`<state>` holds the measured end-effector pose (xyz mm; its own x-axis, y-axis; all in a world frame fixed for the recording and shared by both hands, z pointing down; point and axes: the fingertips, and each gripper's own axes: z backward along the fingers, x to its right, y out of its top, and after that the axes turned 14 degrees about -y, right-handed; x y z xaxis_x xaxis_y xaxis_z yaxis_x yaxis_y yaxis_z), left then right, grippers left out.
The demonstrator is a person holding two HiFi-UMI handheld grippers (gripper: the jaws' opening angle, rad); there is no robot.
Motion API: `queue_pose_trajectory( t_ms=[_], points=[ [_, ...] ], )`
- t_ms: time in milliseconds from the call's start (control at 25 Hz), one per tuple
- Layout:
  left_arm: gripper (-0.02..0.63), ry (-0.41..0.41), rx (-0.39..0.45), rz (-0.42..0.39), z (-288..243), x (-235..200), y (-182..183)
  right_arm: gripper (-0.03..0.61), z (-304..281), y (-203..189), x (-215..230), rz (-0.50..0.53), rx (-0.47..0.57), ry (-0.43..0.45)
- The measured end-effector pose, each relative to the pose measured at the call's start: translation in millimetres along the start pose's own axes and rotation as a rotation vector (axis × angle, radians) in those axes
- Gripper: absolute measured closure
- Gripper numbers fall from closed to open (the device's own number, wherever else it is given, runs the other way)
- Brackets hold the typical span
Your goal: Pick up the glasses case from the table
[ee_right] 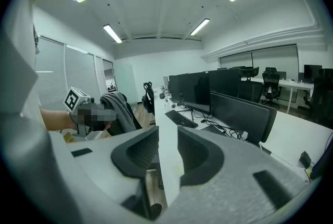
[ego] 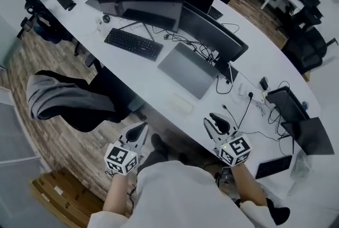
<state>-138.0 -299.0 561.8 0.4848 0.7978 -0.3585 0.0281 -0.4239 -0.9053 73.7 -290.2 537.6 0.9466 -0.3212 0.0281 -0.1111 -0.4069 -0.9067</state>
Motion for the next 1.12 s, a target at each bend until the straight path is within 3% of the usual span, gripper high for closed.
queue_pose_trajectory(
  t_ms=[120, 560, 720, 1120],
  points=[
    [0.604, -0.033, -0.014, 0.007, -0.3, -16.5, -3.2, 0.398, -10.2, -1.7, -6.5, -0.007, -0.023, -0.012],
    [0.604, -0.127, -0.05, 0.025, -4.3, -61.8, -14.1, 0.271, -43.8, -20.8, -31.9, -0.015, -0.119, -0.048],
    [0.604, -0.14, -0.054, 0.044, -7.6, -70.1, -19.0, 0.238, -56.5, -26.9, -36.3, -0.013, -0.157, -0.04],
    [0.604, -0.134, -0.069, 0.083, -16.8, -82.0, -31.1, 0.232, -83.6, -35.2, -31.6, 0.009, -0.215, -0.007]
  ],
)
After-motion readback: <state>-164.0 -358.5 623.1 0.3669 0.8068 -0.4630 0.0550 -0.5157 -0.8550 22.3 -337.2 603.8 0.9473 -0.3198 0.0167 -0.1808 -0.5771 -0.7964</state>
